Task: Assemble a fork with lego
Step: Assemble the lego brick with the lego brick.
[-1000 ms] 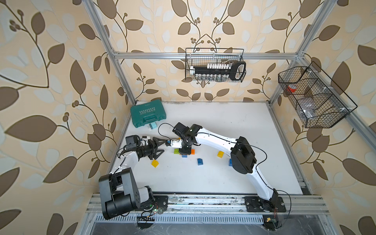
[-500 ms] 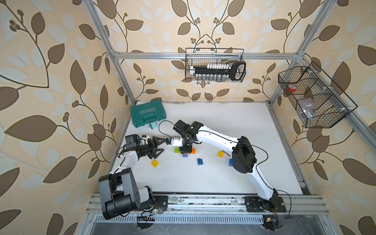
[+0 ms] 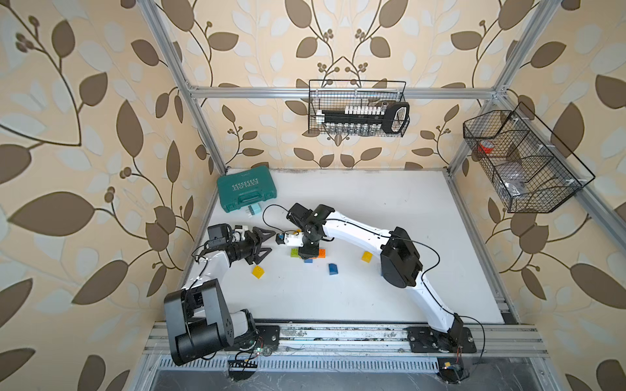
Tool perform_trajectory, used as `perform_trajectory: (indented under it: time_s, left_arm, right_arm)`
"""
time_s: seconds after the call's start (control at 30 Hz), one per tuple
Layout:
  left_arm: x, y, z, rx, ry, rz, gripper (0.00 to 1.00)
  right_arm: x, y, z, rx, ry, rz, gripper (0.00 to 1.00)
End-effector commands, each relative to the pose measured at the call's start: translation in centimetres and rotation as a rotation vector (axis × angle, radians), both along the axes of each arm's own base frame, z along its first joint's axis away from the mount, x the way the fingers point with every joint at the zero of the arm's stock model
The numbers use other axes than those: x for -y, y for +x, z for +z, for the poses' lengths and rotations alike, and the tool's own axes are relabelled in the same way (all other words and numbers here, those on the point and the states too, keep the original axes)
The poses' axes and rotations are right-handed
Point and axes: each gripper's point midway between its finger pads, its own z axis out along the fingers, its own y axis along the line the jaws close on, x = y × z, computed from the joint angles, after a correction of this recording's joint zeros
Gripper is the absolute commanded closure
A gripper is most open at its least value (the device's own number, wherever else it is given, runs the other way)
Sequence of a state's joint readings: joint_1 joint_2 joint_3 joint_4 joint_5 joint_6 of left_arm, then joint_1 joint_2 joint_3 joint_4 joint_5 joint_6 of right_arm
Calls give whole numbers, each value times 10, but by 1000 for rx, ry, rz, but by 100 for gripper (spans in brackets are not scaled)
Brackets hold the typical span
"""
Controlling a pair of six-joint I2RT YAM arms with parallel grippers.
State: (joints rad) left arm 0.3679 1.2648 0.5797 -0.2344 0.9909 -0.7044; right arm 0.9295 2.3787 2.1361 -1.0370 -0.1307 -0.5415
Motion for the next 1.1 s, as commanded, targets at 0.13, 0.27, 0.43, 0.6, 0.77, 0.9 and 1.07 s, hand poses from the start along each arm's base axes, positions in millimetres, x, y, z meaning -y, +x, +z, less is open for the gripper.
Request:
perform_trajectory:
  time_s: [0.13,0.27,0.43,0.6,0.77,0.9,1.07]
  left_arm:
    - [-4,6,8,50,19,-9,22]
    - [-4,6,9,53,20,-9,22]
    - [-4,7,10,57,22,-8,22]
    - [-6,9,14,68,37,-1,22]
    - [-8,11,16,69,46,0,21]
    - [-9,12,16,69,48,3,21]
    - [-10,15,14,63,48,4,21]
  right_arm:
    - [-5,-10,4,-22,4,26,44]
    - [-9,-12,16,-18,36,31,39]
    - [-7,-11,46,-24,97,1,36]
    - [-11,11,85,12,240,-117,35]
    - [-11,49,89,40,329,-292,35]
    - [-12,76,76,71,330,-401,32]
    - [-21,94,63,93,370,-465,24]
